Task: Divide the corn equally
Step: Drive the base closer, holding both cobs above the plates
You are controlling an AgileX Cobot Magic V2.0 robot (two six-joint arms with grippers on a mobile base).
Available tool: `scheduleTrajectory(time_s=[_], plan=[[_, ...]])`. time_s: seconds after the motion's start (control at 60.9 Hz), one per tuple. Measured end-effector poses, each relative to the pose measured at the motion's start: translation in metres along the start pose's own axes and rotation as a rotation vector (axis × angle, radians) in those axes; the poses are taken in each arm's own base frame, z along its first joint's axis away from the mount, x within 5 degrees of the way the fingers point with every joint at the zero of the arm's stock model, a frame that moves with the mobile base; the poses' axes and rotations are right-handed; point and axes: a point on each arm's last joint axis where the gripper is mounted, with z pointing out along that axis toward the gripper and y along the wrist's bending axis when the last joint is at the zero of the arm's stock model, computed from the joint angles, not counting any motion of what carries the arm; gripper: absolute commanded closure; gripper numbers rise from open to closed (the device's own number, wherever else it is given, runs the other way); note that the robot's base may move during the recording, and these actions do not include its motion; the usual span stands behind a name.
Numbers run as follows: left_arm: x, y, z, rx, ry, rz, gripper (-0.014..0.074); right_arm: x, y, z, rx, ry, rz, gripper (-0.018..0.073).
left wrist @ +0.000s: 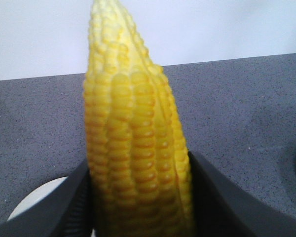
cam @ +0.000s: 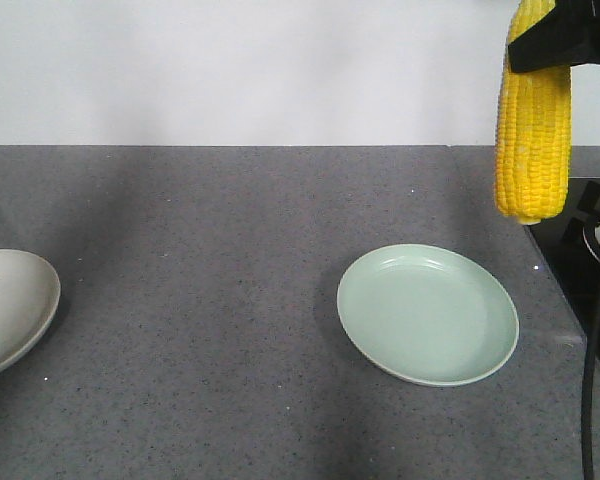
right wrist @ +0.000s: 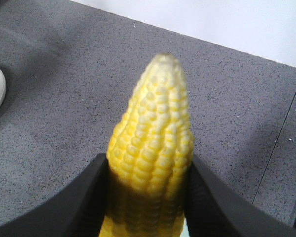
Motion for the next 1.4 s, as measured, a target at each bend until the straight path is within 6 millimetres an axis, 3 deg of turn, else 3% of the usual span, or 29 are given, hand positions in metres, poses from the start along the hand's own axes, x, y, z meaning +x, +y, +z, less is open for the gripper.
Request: scheduleTrajectory(time_s=[1.397], plan=[[0.0, 0.0, 0.0, 0.0, 0.0, 0.0, 0.0541, 0.0, 0.0, 0.0, 0.0, 0.0, 0.0, 0.0373]])
